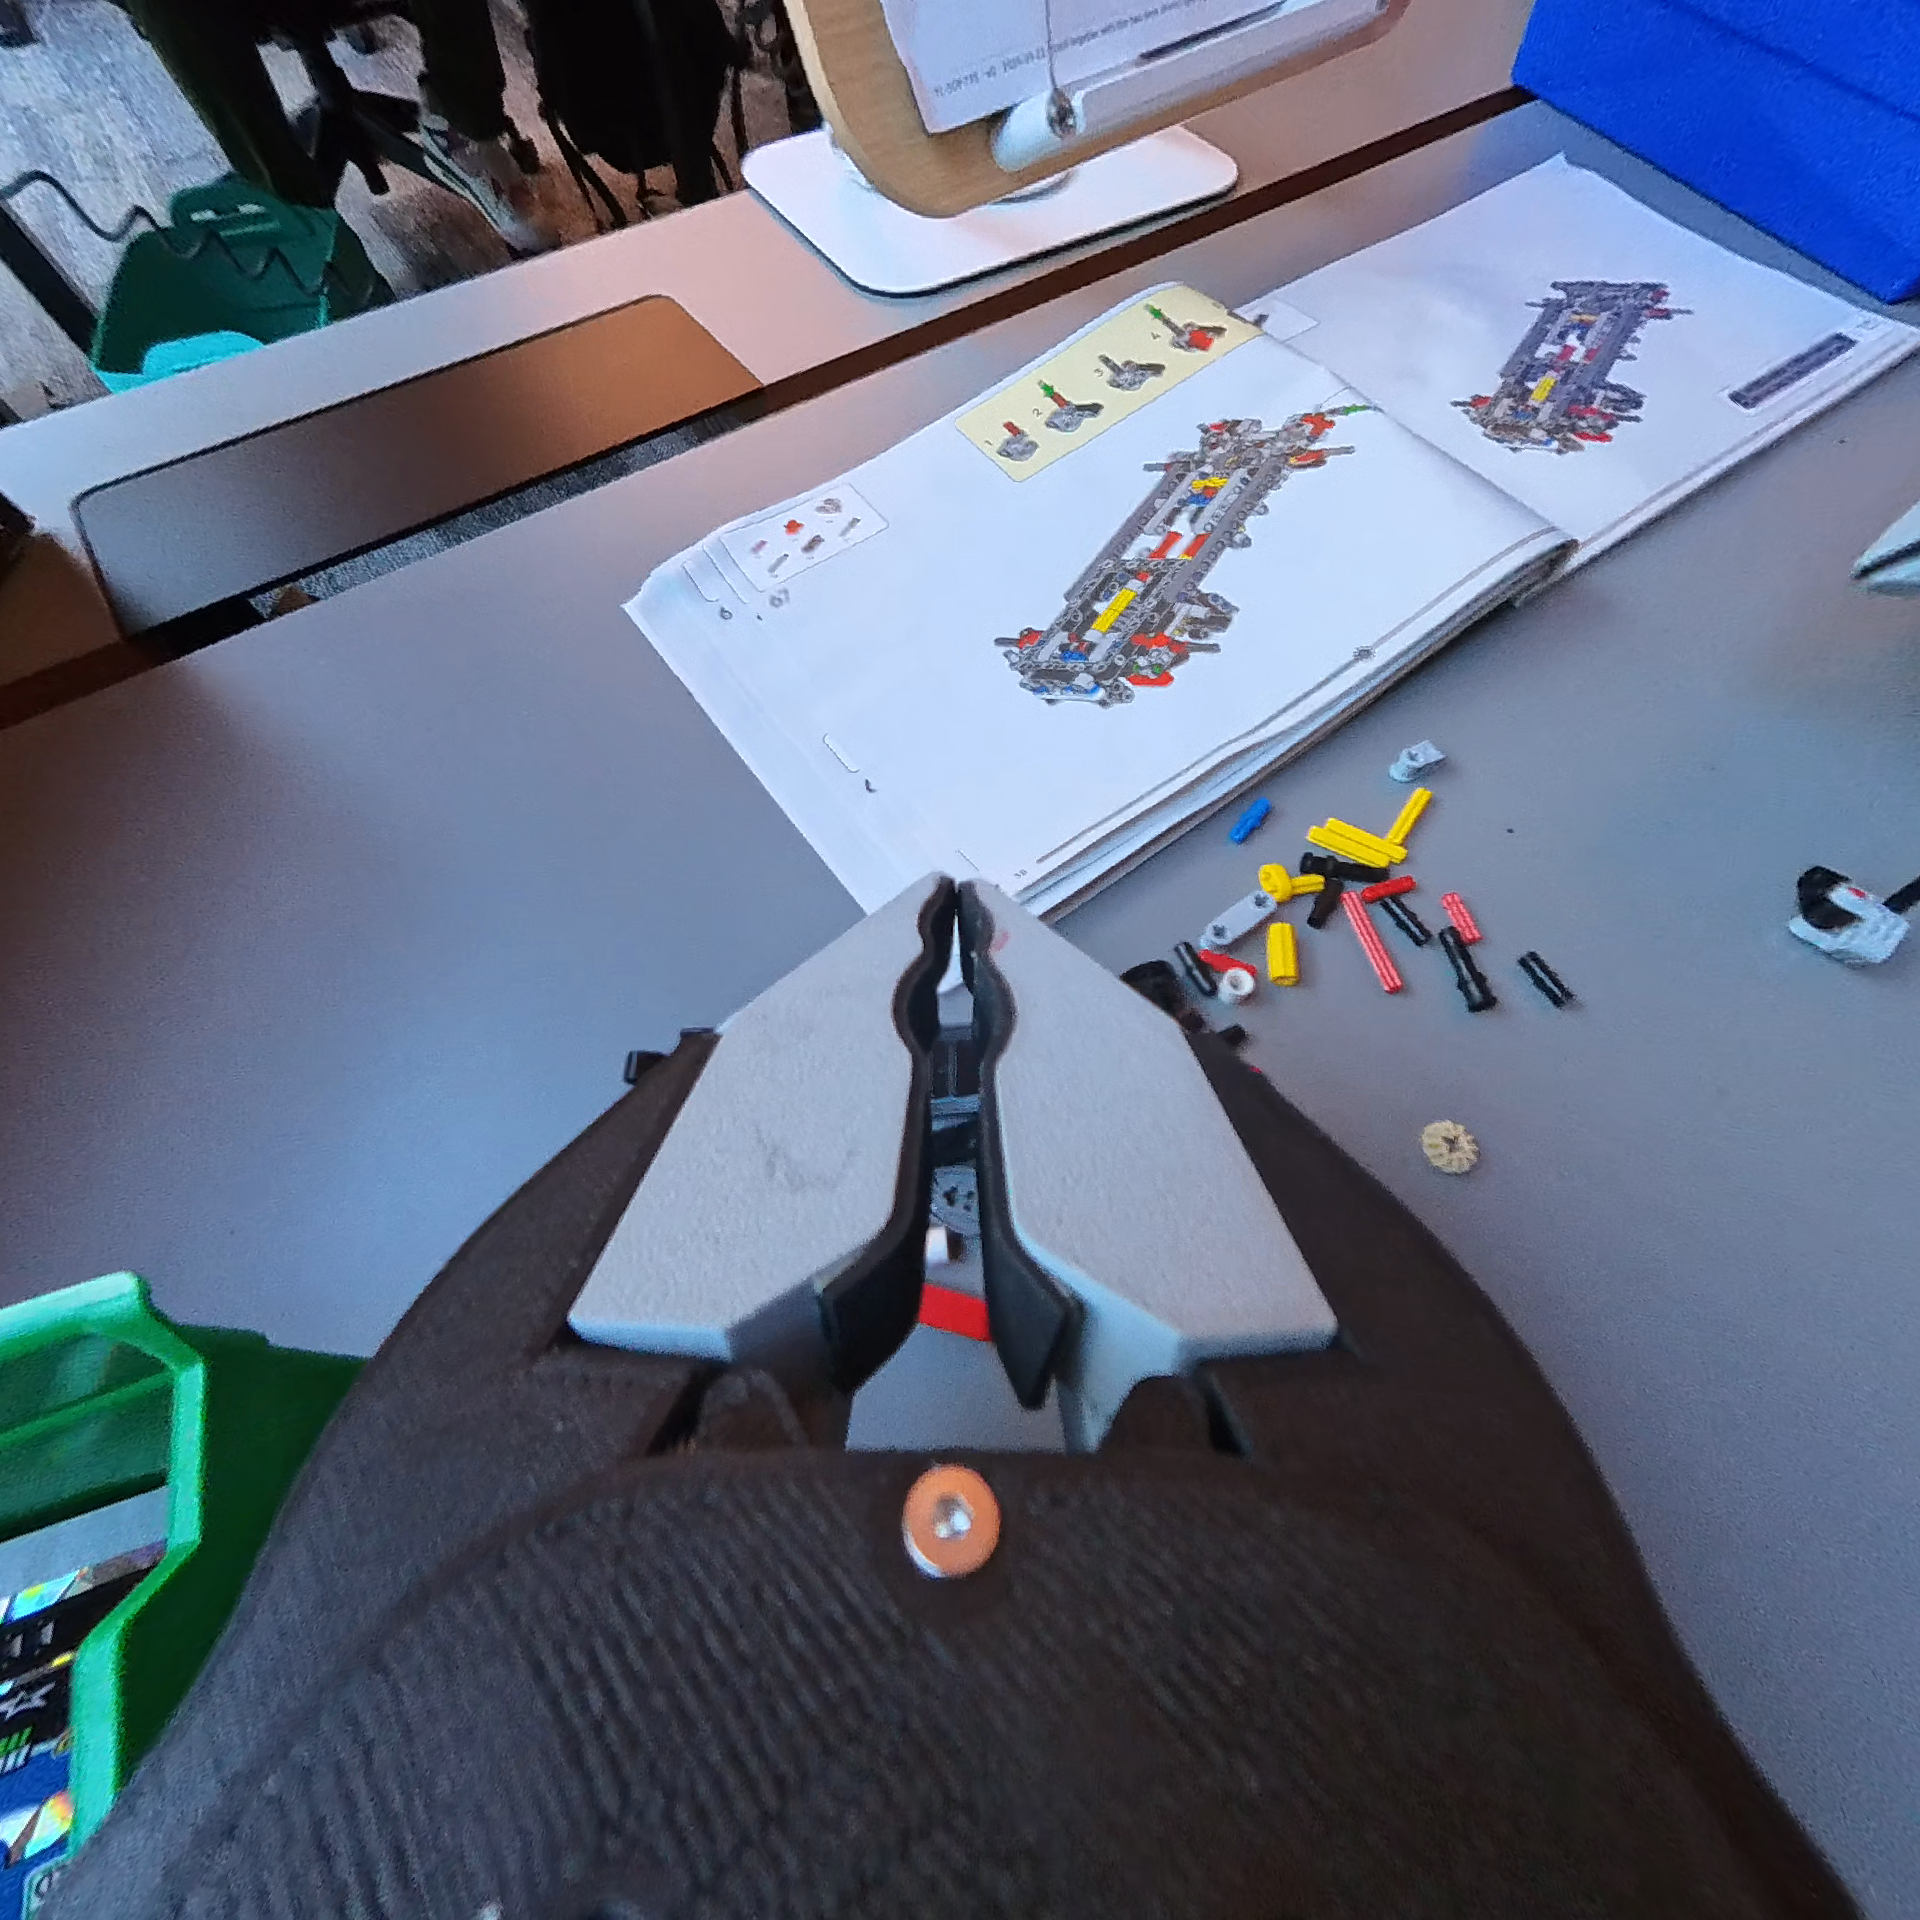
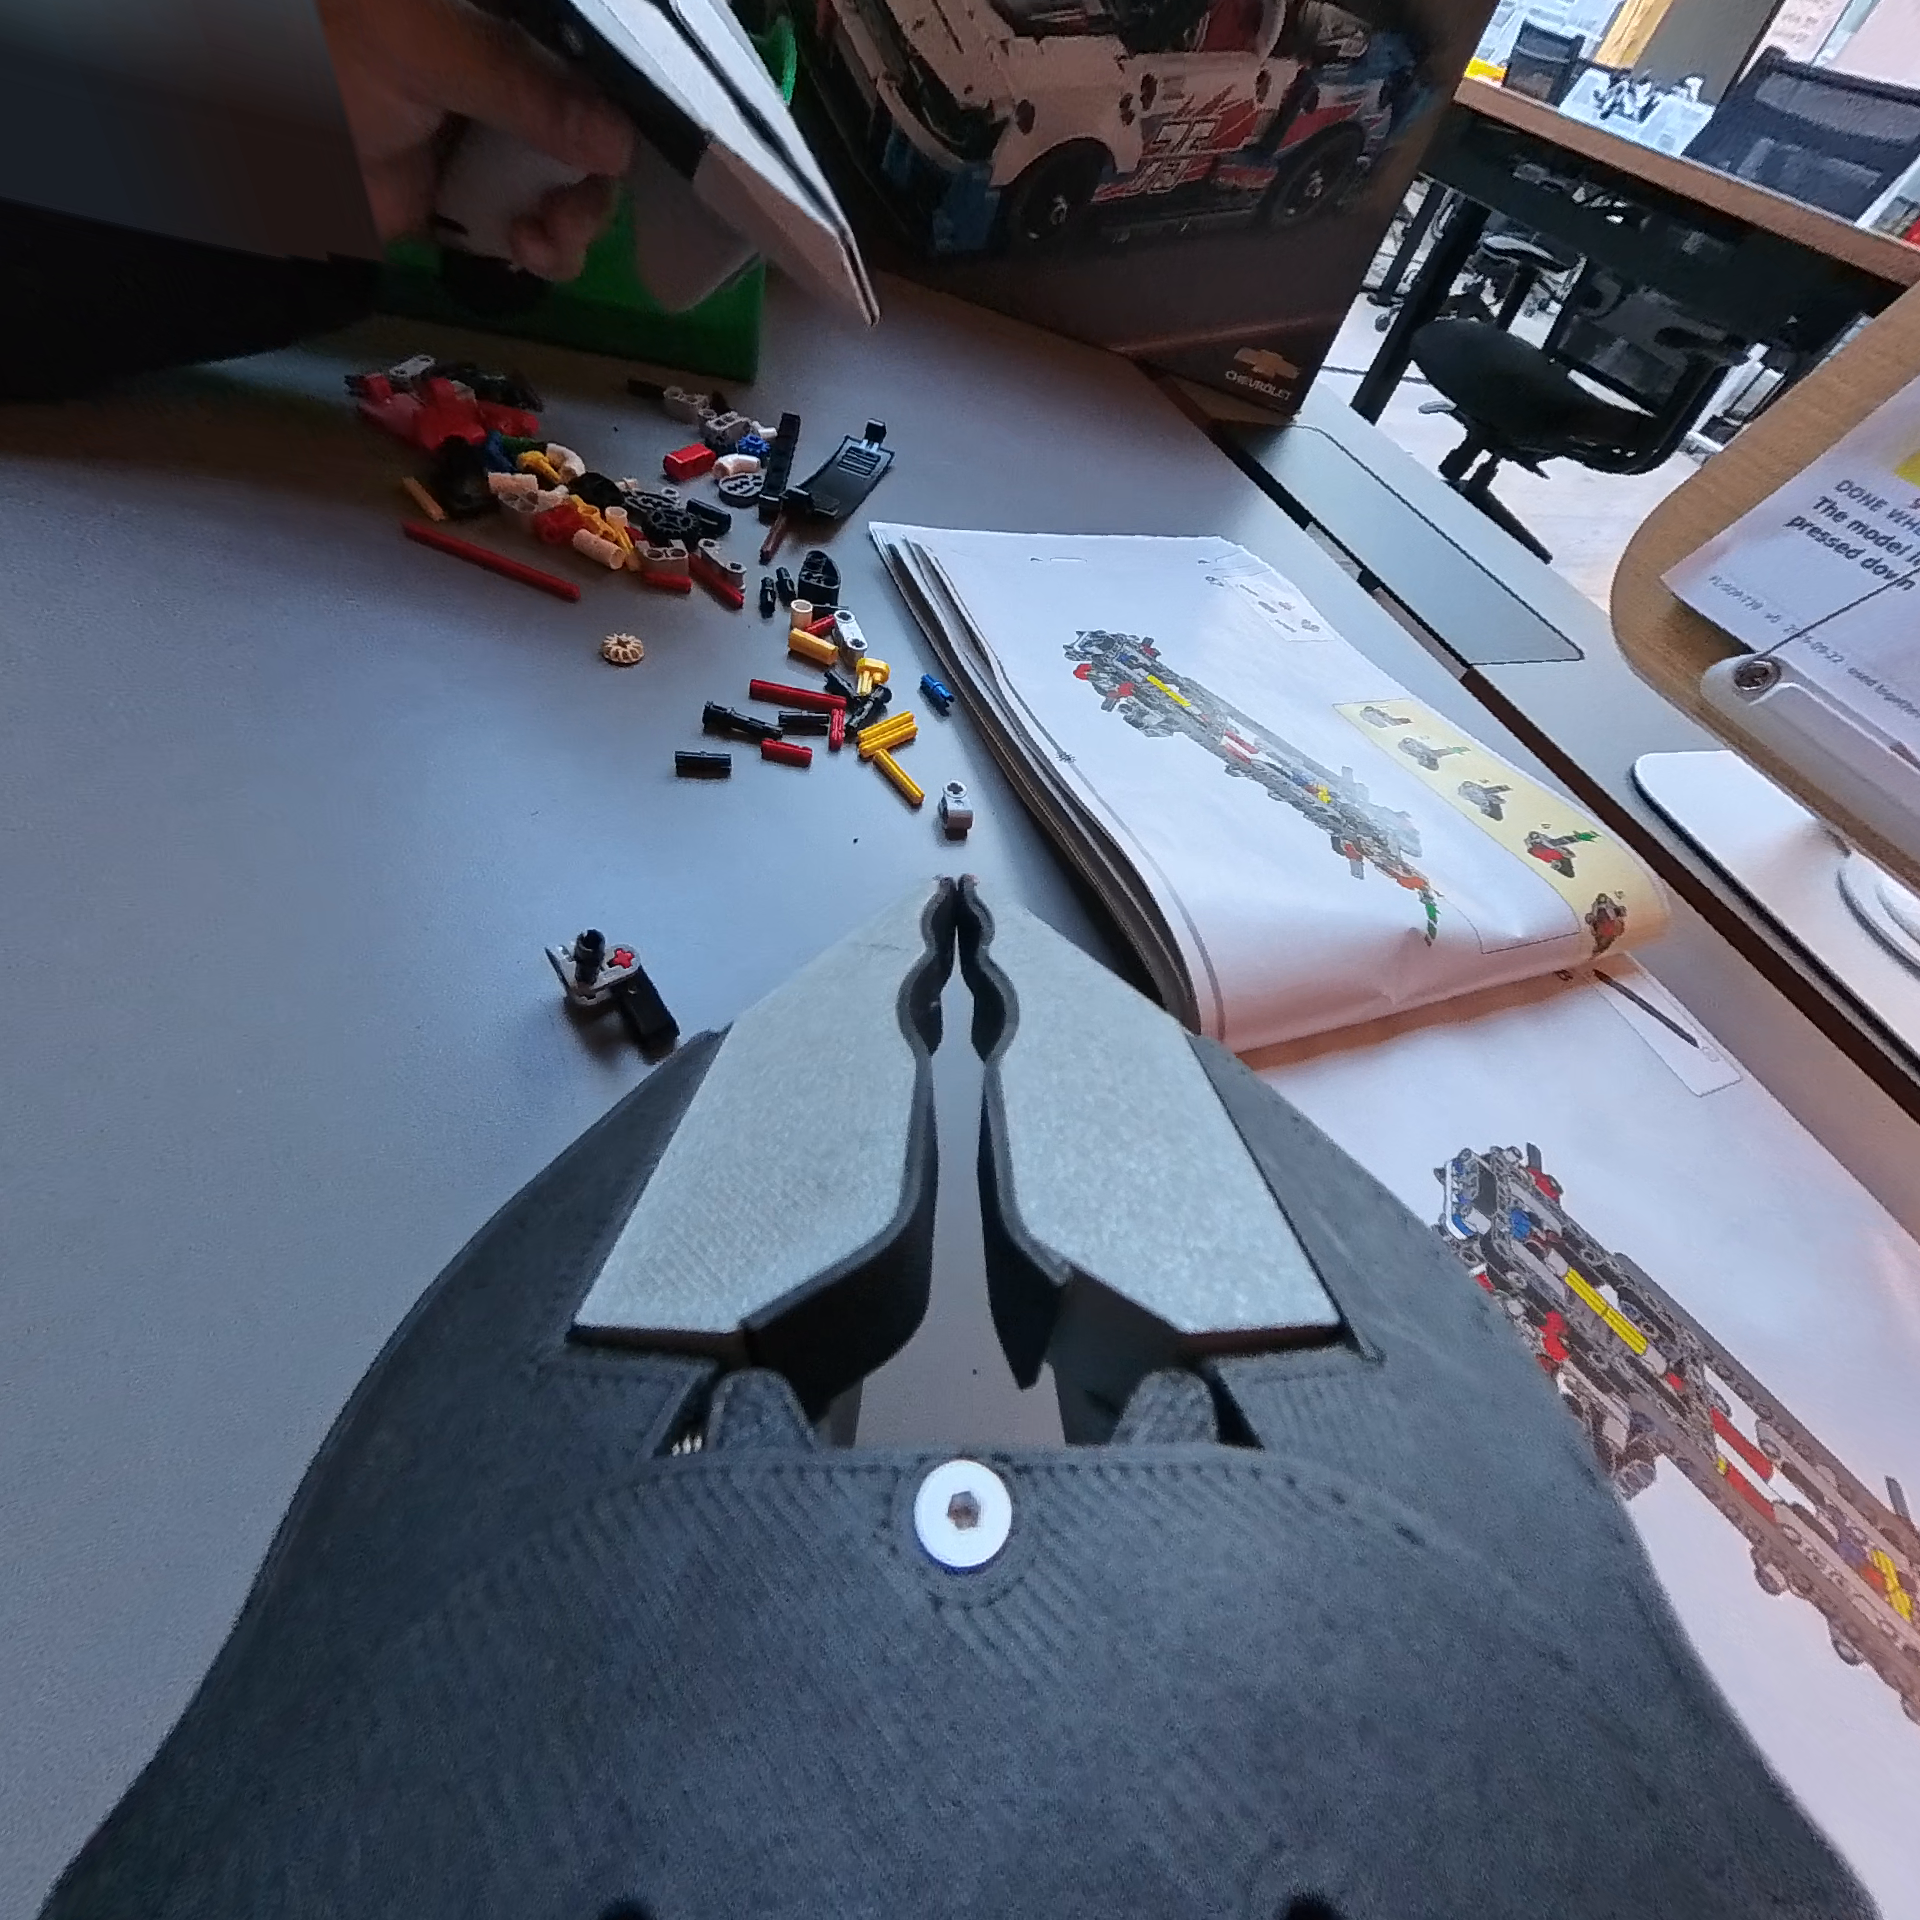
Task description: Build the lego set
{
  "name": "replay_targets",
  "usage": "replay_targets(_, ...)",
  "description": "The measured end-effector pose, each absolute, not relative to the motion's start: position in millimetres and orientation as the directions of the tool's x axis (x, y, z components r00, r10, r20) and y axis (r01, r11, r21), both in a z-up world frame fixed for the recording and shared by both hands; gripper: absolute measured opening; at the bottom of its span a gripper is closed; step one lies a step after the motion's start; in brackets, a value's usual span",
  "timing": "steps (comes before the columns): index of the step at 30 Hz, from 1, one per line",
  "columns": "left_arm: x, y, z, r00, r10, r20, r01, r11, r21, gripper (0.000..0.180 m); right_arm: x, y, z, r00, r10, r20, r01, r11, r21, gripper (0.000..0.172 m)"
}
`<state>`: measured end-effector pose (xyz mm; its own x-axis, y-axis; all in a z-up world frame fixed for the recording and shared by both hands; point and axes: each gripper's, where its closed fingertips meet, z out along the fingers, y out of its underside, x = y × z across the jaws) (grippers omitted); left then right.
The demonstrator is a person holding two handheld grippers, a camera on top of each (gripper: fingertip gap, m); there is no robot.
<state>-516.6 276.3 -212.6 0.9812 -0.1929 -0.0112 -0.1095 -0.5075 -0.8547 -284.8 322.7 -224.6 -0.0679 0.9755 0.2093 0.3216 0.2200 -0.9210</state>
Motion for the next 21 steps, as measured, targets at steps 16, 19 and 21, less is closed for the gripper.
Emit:
replay_targets(16,-452.8,175.2,-275.1,0.711,-0.697,0.092,-0.55,-0.633,-0.544,0.007,-280.1,317.5,-223.7,-0.052,0.976,0.212,0.327,0.217,-0.92,0.0)
replay_targets(19,-454.3,174.8,-278.1,0.709,-0.701,0.083,-0.56,-0.63,-0.539,0.011,-281.0,316.5,-222.3,-0.058,0.976,0.208,0.321,0.216,-0.922,0.0)
replay_targets(21,-456.1,171.8,-281.7,0.704,-0.706,0.08,-0.576,-0.633,-0.517,0.016,-281.9,315.9,-222.2,-0.064,0.977,0.204,0.321,0.214,-0.923,0.0)
